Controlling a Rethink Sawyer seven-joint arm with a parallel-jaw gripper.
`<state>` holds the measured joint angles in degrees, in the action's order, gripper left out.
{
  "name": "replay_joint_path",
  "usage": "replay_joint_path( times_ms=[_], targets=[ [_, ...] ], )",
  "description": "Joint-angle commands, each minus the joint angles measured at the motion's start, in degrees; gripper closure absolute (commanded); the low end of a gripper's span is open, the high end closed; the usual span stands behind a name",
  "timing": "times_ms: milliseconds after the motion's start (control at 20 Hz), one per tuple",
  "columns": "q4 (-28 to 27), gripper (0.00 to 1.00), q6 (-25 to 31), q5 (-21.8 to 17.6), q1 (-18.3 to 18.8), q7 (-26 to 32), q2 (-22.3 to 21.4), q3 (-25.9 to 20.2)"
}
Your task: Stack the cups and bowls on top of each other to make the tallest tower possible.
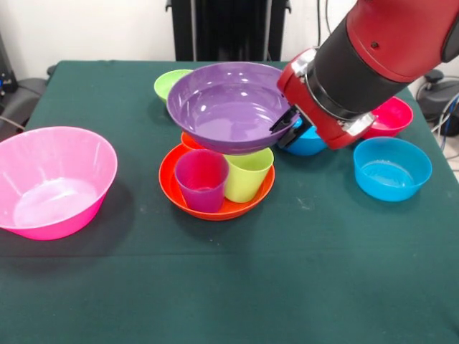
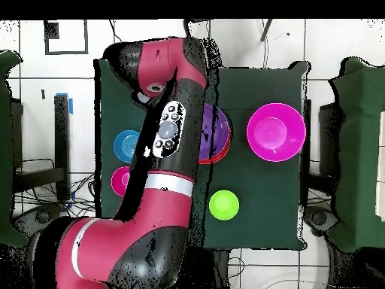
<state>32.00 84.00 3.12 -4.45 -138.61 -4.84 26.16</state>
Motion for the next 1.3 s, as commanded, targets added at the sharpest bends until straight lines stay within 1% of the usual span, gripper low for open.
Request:
replay_joint_path(
  times_ms=[50,200,450,700,1100,1300],
  targets=[
    [11.62,1.0,-6.97,-3.25,-1.22,0.88,-3.55,-3.46],
    [15.24,1.0,-10.61,-2.91,-1.71,-0.1,-4.54,-4.08],
    [18.4,1.0,-13.78,-3.47,-2.85,-1.36,-5.25,-3.26],
    [19.16,1.0,-14.44,-3.74,-3.42,-1.35,-5.52,-2.44],
    [18.74,1.0,-14.7,-3.36,-3.3,-1.39,-5.29,-2.23],
    [19.14,1.0,-16.74,-3.88,-3.46,-1.59,-5.3,-1.86]
  ],
)
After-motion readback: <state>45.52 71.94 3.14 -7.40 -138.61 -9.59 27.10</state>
